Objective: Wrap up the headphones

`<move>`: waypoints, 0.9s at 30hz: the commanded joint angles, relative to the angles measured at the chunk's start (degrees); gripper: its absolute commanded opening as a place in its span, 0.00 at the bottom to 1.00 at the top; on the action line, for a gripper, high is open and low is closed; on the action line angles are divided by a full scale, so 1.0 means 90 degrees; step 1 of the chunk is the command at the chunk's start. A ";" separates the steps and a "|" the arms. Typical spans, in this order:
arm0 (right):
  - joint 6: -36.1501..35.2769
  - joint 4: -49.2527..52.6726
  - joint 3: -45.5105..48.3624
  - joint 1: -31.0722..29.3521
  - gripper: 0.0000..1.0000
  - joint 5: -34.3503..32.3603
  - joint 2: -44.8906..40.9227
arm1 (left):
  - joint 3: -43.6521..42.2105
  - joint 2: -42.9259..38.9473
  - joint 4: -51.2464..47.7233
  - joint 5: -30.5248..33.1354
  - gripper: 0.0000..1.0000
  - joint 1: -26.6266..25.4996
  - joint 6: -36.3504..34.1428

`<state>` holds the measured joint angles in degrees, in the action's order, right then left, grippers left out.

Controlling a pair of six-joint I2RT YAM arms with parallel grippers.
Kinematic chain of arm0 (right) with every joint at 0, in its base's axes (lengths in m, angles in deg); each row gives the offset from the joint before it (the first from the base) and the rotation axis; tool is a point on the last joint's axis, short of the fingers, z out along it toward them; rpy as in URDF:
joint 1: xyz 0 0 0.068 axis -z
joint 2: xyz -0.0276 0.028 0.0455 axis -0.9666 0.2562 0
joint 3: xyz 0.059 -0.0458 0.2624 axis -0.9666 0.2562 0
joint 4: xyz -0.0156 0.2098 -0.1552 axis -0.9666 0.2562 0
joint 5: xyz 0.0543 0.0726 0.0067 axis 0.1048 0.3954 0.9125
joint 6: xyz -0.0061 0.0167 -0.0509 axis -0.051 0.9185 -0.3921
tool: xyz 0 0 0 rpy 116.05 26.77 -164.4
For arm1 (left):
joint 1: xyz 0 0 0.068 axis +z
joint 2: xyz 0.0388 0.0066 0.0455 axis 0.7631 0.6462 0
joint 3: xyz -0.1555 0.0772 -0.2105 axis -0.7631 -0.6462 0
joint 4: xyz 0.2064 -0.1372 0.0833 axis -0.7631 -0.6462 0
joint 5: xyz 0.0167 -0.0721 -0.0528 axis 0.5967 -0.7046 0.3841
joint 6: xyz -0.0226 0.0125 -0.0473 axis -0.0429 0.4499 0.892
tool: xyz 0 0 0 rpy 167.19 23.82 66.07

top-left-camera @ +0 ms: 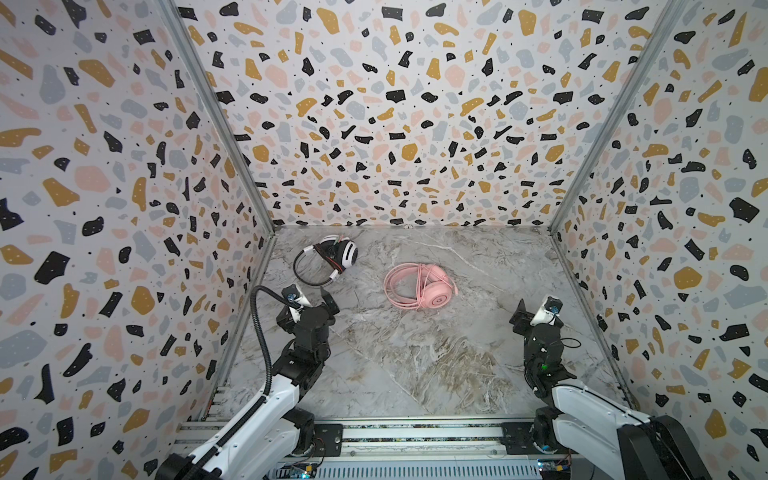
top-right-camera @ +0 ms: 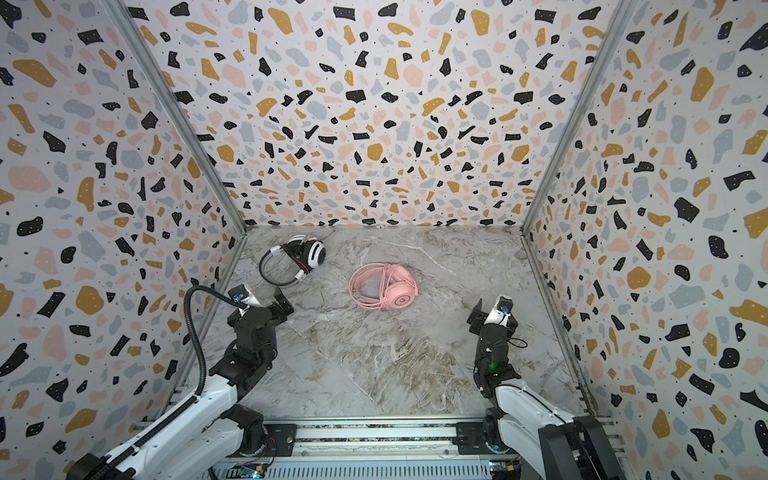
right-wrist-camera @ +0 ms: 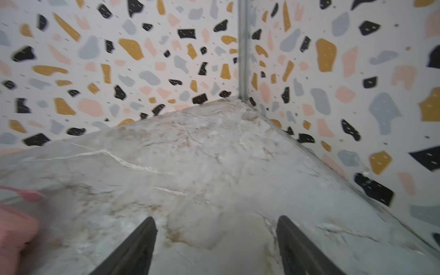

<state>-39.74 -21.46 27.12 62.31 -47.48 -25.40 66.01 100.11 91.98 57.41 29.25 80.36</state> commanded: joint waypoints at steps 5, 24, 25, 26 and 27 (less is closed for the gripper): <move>-0.0969 -0.2574 0.0058 0.0256 0.86 -0.0248 0.1386 | -0.1523 0.0221 0.3375 0.0307 1.00 0.0303 -0.1649; -0.1482 -0.3292 -0.0546 0.0653 0.99 0.2005 0.3146 | -0.1000 0.3869 0.5929 -0.1843 1.00 0.1613 -0.2270; -0.1517 -0.3386 -0.0523 0.0643 0.99 0.1966 0.3179 | -0.0959 0.3616 0.5403 -0.1916 1.00 0.1626 -0.2209; -0.1519 -0.3353 -0.0519 0.0622 0.99 0.1939 0.3161 | -0.1010 0.3640 0.5541 -0.1854 1.00 0.1627 -0.2208; -0.1539 -0.3395 -0.0505 0.0584 0.99 0.1891 0.3159 | -0.1019 0.3793 0.5757 -0.1825 1.00 0.1624 -0.2207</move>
<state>-52.68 -51.08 23.18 67.89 -30.67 3.50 55.71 134.38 140.17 42.77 43.55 61.80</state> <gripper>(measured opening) 0.990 0.999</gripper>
